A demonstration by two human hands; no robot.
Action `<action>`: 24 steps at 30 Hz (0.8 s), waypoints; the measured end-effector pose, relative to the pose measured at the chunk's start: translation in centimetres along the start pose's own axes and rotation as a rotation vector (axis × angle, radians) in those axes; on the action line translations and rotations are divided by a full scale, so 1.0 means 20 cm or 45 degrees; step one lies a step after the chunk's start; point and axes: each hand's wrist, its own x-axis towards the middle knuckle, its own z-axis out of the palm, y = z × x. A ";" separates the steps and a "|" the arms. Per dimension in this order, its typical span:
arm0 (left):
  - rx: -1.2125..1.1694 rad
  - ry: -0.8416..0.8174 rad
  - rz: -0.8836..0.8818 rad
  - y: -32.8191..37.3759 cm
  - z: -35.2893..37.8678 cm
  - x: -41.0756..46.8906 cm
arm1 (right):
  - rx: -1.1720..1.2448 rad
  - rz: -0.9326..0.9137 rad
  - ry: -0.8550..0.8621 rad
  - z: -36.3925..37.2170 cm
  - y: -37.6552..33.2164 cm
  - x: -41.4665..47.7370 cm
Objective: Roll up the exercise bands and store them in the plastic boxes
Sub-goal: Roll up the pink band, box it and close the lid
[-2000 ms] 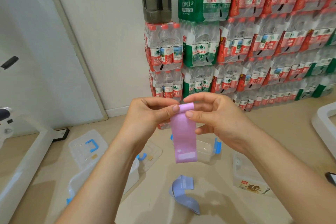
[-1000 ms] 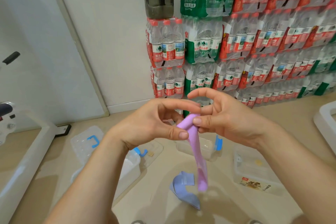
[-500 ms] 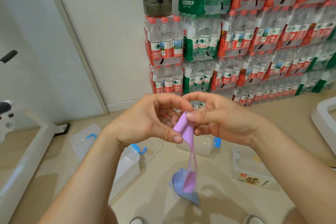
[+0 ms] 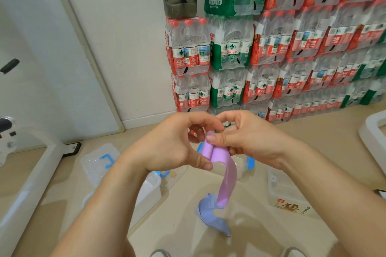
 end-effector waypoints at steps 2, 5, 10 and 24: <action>-0.128 0.020 0.016 -0.02 -0.01 0.00 | 0.097 -0.015 0.021 -0.01 0.00 0.00; -0.357 0.041 0.016 -0.03 -0.01 0.00 | 0.240 -0.044 0.024 -0.02 -0.01 0.00; -0.599 0.081 0.076 -0.05 -0.01 0.01 | 0.307 -0.049 -0.009 -0.02 -0.03 -0.01; -0.375 0.102 0.011 -0.04 -0.02 0.00 | 0.232 -0.070 0.052 -0.03 -0.02 -0.01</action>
